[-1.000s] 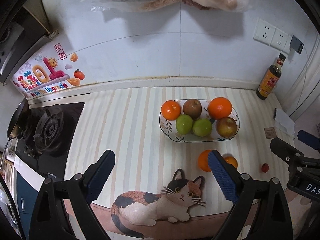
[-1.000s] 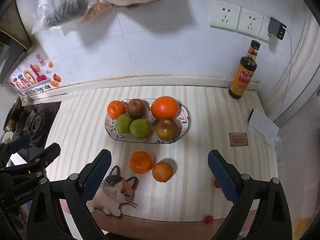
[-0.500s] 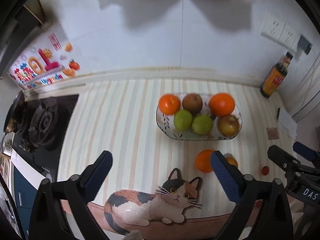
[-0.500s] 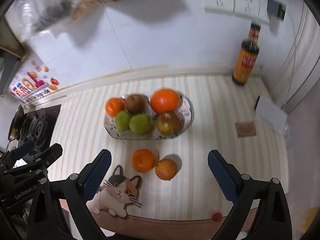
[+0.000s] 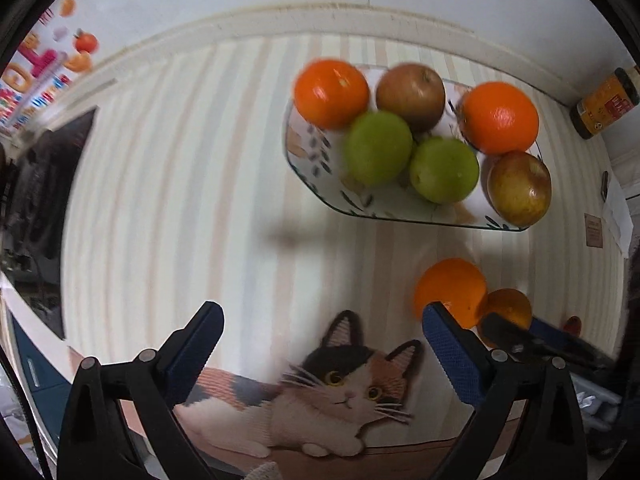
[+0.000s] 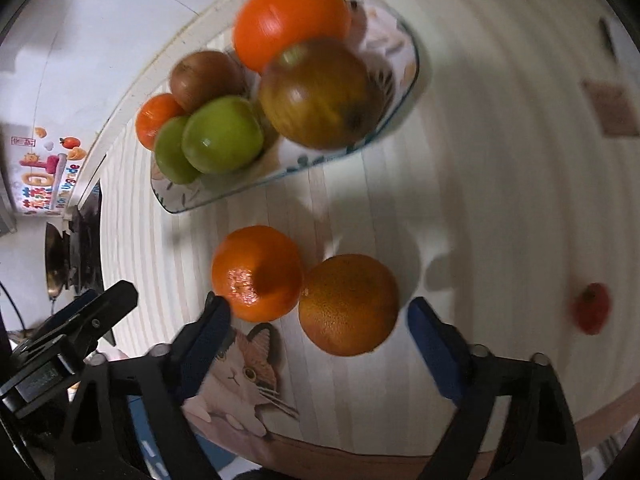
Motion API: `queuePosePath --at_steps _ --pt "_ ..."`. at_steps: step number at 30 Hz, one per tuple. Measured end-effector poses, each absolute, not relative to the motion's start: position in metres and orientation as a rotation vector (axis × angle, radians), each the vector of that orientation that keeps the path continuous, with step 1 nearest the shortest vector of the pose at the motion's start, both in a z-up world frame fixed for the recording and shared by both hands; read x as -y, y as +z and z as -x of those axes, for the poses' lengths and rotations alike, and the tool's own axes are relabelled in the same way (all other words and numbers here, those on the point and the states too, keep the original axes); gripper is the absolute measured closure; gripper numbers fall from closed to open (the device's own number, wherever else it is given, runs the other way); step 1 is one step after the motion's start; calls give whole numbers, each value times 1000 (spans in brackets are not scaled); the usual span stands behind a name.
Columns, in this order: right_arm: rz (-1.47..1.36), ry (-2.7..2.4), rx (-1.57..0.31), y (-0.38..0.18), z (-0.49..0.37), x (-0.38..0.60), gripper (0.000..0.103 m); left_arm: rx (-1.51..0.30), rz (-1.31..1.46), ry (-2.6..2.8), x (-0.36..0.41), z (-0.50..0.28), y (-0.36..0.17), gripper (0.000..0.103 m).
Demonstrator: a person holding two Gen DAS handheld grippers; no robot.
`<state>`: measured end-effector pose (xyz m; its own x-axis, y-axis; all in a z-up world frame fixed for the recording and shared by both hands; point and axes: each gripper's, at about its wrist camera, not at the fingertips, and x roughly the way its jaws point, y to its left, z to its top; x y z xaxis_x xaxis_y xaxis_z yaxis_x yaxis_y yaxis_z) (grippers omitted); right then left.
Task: Organize fruits
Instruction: 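Move both open tools back toward the two remaining oranges, then grasp an orange with the right tool while the left tool grasps the other orange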
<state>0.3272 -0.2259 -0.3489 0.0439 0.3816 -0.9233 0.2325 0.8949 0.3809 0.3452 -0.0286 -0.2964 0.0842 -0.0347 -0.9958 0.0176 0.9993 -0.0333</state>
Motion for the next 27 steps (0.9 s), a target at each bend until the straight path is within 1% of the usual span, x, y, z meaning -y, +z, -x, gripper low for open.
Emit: queuePosePath --at_steps 1,4,5,6,14,15,17,18,19,22,27 --pt "-495 124 -1548 -355 -327 224 20 -1502 31 -49 31 -348 -301 1" --pt "-506 143 -1526 -360 -323 227 33 -1552 64 -96 42 -353 -314 1" --pt "-502 136 -1523 -359 -321 230 45 -1572 70 -115 46 -354 -318 1" --pt "-500 132 -1519 -357 -319 234 46 -1593 80 -141 51 -356 -323 1" --pt "-483 125 -1541 -357 -309 257 46 -1718 145 -294 98 -358 -362 1" --pt "-487 128 -1543 -358 -308 257 46 -1710 152 -305 102 -357 -363 4" --pt "-493 131 -1538 -359 -307 260 45 -1684 152 -314 107 -356 -362 22" --pt "-500 132 -1539 -358 -308 259 45 -1678 139 -309 110 -355 -362 40" --pt "-509 134 -1540 -360 -308 259 45 -1672 128 -304 110 -354 -362 41" --pt "-500 134 -1543 -365 -311 255 45 -1663 128 -299 105 -350 -360 42" --pt "-488 143 -1539 -369 -315 250 45 -1640 99 -232 66 -338 -353 42"
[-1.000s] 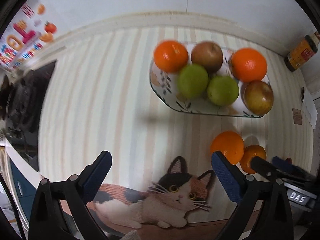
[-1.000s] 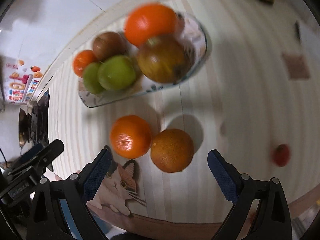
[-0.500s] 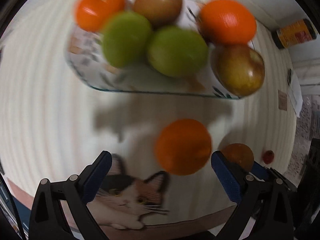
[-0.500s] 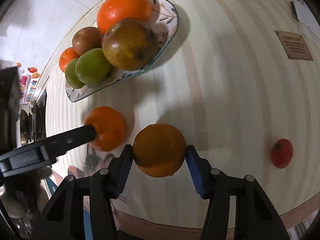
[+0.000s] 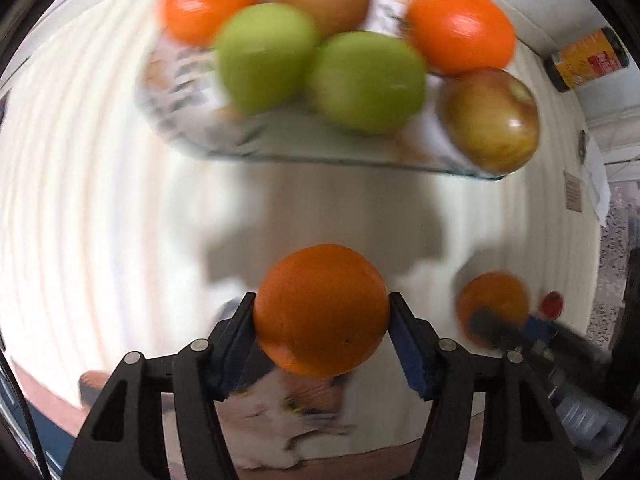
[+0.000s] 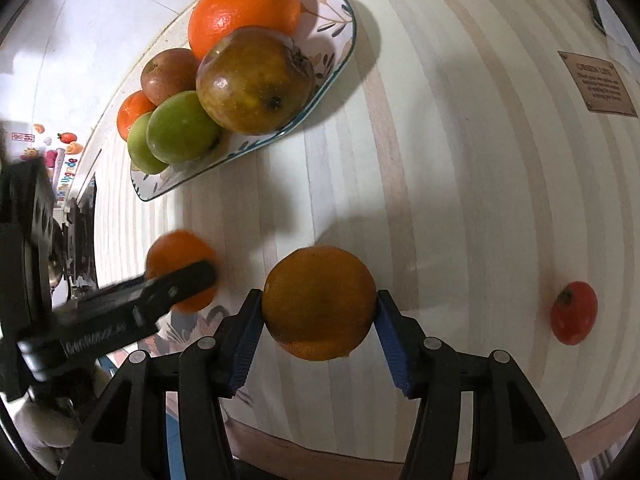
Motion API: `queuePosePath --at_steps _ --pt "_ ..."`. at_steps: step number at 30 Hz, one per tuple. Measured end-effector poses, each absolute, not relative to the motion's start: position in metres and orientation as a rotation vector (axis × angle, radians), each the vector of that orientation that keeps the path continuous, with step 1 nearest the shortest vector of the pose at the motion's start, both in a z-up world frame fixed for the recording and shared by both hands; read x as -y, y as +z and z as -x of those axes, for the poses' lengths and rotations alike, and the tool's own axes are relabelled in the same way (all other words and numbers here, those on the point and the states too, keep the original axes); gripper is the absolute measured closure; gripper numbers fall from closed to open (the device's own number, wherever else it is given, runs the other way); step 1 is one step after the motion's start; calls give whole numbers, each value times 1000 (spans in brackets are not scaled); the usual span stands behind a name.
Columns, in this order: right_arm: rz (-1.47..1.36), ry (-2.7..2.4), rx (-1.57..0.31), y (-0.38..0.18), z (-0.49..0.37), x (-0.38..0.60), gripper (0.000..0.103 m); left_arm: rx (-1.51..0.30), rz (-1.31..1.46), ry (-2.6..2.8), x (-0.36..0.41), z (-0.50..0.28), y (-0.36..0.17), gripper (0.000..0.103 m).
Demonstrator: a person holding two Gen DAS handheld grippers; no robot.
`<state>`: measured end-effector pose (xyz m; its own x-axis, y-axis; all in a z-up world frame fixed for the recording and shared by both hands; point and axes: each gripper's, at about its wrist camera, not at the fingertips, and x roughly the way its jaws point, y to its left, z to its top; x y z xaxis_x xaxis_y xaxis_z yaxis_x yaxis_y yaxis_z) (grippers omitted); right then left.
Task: Organize fruits
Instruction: 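Grasp an orange with the right tool while the left tool grasps the other orange, then place the orange on the plate with the right tool while the left tool places its orange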
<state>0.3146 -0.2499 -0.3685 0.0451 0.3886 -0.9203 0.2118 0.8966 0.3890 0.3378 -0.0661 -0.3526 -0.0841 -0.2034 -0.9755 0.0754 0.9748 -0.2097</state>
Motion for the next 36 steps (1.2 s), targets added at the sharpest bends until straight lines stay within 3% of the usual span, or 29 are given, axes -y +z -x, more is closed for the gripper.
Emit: queuePosePath --at_steps 15,23,30,36 --pt "-394 192 -1516 -368 -328 222 45 -1645 171 -143 15 -326 -356 42" --pt "-472 194 -1467 -358 -324 226 46 -1594 211 -170 -7 -332 -323 42" --pt "-558 196 -1384 -321 -337 245 46 -1502 318 -173 -41 -370 -275 42" --pt "-561 135 -1301 -290 -368 269 46 -1501 337 -116 -55 -422 -285 42"
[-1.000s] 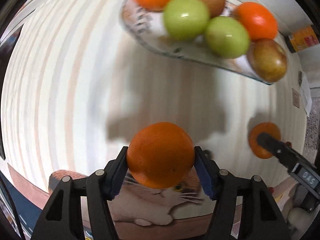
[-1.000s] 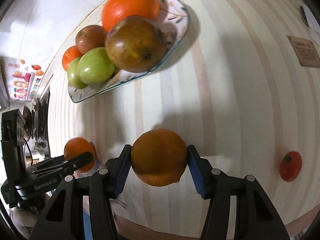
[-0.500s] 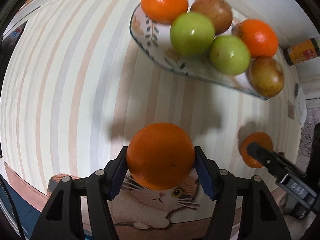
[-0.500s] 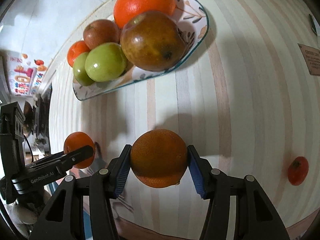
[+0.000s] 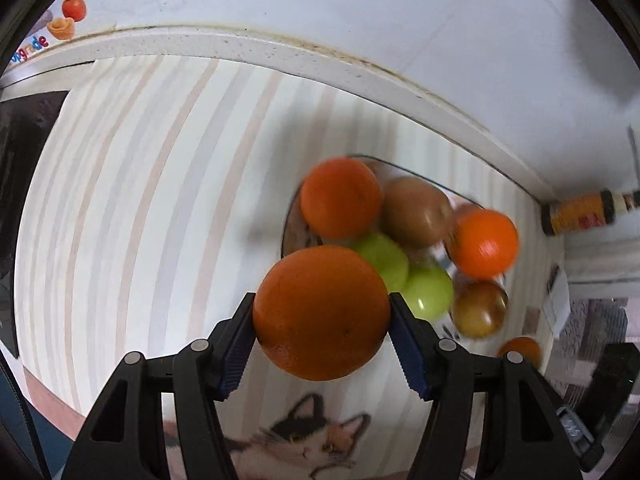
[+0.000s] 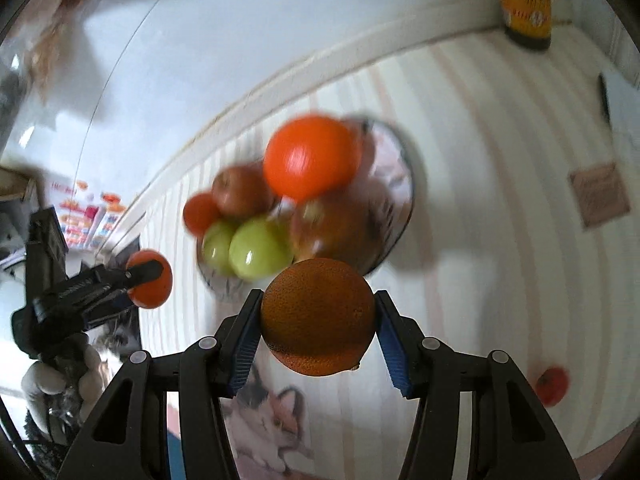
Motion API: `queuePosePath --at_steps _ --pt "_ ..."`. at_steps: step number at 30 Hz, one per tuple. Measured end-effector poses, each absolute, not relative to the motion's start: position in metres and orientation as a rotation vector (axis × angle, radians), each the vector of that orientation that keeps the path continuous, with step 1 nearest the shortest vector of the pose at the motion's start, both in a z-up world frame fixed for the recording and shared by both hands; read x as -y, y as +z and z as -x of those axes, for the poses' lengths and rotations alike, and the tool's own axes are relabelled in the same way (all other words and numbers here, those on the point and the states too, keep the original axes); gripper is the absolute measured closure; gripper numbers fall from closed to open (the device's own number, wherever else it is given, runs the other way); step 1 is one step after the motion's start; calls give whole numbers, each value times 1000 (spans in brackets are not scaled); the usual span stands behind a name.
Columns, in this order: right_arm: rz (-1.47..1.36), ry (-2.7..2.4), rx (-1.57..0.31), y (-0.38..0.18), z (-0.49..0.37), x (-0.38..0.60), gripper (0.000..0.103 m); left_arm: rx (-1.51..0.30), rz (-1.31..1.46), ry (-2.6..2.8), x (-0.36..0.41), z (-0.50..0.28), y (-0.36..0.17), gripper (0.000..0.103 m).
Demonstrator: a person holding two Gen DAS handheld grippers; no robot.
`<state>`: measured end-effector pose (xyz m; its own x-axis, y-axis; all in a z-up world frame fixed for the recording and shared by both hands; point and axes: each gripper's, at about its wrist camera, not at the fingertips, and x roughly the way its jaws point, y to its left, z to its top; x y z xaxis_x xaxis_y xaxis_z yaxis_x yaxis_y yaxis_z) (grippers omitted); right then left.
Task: Organize fruits
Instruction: 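Place the orange on the plate with the right tool while the left tool places its orange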
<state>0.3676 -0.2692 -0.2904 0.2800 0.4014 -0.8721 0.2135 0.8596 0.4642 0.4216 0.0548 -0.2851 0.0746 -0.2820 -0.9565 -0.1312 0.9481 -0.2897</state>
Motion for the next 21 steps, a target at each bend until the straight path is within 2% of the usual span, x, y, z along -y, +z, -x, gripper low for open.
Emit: queuePosePath --at_steps 12,21 --pt "-455 -17 -1319 -308 -439 297 46 -1570 344 -86 -40 -449 -332 40" --pt "-434 -7 -1334 -317 -458 290 46 -1569 358 -76 -40 -456 -337 41"
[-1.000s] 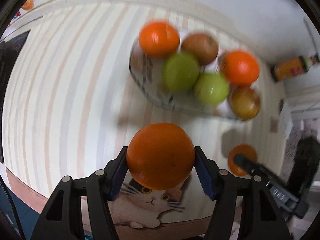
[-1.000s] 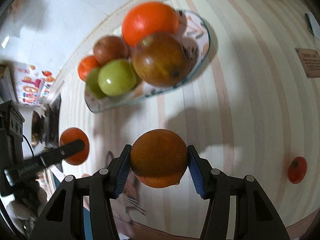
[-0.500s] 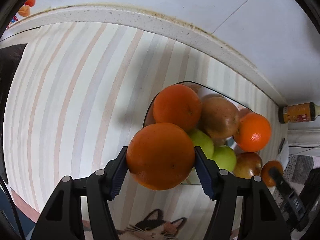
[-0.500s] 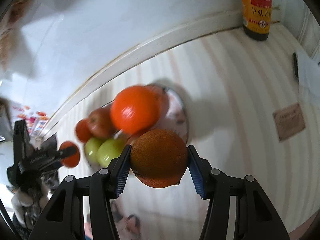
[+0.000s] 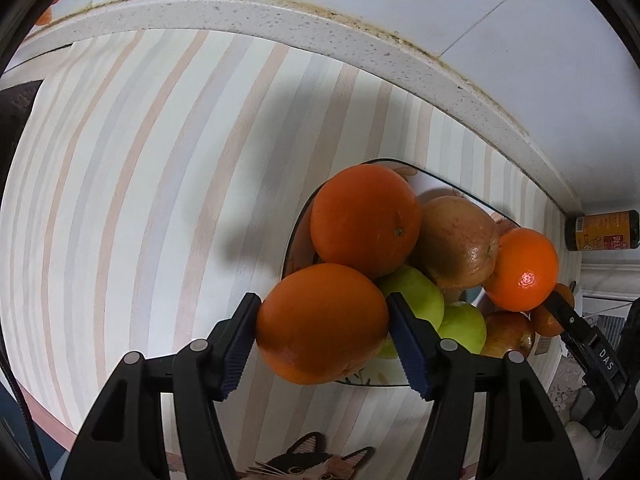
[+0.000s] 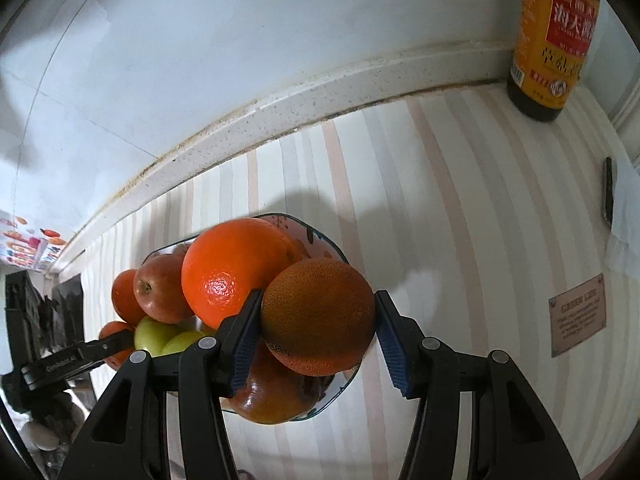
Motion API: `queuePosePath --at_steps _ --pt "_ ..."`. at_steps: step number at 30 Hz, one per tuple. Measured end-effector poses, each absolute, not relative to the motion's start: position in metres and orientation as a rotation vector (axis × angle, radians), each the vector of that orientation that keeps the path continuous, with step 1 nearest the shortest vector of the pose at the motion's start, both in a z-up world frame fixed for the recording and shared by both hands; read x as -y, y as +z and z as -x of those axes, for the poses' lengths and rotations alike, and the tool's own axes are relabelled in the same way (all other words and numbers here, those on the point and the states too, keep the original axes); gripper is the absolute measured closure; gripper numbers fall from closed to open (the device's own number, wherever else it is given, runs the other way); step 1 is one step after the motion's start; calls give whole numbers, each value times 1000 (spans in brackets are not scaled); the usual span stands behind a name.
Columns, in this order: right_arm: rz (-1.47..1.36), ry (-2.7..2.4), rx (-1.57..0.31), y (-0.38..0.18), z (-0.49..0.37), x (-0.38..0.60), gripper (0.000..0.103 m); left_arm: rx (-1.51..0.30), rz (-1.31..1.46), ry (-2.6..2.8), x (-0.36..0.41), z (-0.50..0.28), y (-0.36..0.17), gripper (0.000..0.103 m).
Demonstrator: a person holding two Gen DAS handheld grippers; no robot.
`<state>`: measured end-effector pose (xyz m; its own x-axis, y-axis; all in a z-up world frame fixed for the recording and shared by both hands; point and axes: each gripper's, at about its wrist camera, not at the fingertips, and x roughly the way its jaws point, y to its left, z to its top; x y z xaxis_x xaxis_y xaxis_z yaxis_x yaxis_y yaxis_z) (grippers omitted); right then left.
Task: Organize fruits
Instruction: 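Place the orange on the plate with the right tool while the left tool places its orange, then move both open tools back toward the two small red tomatoes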
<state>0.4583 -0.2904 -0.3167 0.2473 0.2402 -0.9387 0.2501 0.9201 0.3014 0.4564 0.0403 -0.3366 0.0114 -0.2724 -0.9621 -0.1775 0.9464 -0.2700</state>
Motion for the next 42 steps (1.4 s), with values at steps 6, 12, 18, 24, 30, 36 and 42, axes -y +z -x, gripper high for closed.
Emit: queuePosePath --at_steps 6,12,18,24,30,36,42 --pt "-574 4 -1347 -327 -453 302 40 -1585 393 -53 -42 -458 -340 39" --pt "-623 17 -1357 -336 -447 306 38 -1595 396 -38 -41 -458 -340 38" --pt "-606 5 -1358 -335 -445 305 18 -1584 400 -45 -40 -458 -335 18" --pt "-507 -40 -1351 -322 -442 301 7 -1550 377 -40 -40 -455 -318 4" --pt "-249 -85 -1292 -281 -426 272 5 -1429 190 1 -26 -435 -278 4" --pt "-122 -77 -1259 -248 -391 243 5 -1328 39 26 -9 -390 -246 4" --pt "-108 -46 -1218 -209 -348 230 5 -1256 17 7 3 -344 -212 4"
